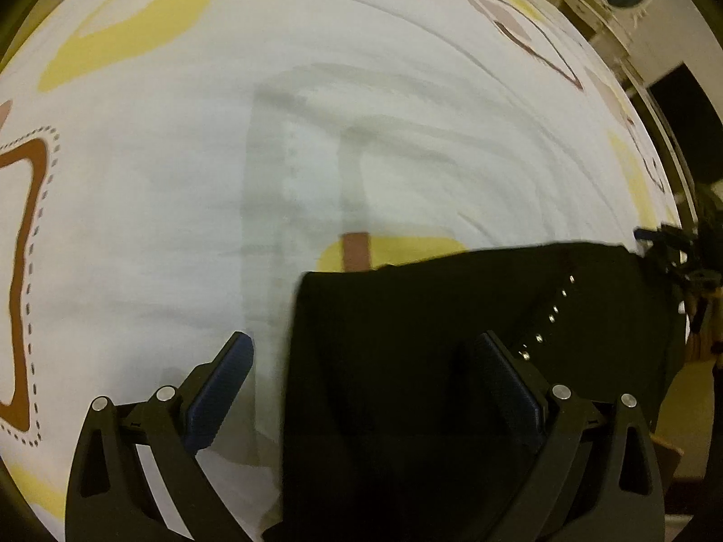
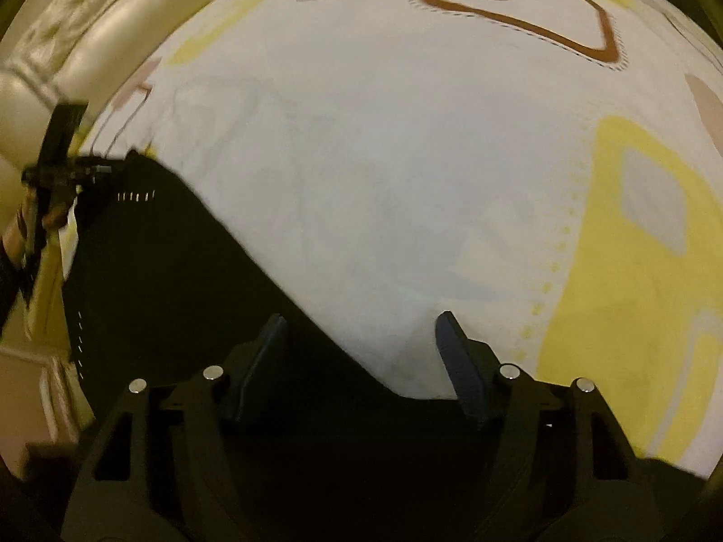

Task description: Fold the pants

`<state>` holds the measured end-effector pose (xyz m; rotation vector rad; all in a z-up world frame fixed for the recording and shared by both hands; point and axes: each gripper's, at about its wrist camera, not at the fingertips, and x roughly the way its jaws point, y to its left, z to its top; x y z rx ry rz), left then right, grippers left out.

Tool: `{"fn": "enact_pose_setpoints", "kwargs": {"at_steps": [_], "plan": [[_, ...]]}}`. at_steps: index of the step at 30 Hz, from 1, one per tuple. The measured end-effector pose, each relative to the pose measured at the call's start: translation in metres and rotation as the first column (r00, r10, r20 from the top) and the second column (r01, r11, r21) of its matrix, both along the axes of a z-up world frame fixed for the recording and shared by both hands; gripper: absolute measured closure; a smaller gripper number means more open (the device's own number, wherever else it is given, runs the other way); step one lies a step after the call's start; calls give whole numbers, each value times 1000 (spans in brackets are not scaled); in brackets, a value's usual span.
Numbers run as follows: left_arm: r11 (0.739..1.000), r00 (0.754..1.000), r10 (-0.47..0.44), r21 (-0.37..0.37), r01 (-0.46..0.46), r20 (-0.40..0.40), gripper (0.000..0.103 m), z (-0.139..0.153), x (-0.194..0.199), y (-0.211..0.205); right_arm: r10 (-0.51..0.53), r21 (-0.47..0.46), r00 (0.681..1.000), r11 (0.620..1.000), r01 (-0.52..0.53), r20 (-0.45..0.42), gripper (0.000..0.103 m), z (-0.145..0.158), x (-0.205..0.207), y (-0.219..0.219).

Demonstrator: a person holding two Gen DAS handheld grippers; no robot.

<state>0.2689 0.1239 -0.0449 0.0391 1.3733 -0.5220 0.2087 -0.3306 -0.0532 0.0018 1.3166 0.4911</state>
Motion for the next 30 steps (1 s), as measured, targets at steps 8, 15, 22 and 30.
{"fn": "enact_pose_setpoints", "kwargs": {"at_steps": [8,15,22,30], "plan": [[999,999,16,38,-17,28,79,4,10,-1,96,12,995,995,-96,-39,93,3,-6,17],[998,992,51,-29,-48,118,98,36,11,1,33,-51,993,998,-28,111,96,39,-8,18],[977,965,156,-178,-119,212,98,81,-2,28,29,-155,921,987,35,388,96,100,-52,28],[957,950,183,-266,-113,253,98,104,-59,29,114,-250,840,968,26,530,96,115,-161,54]]}}
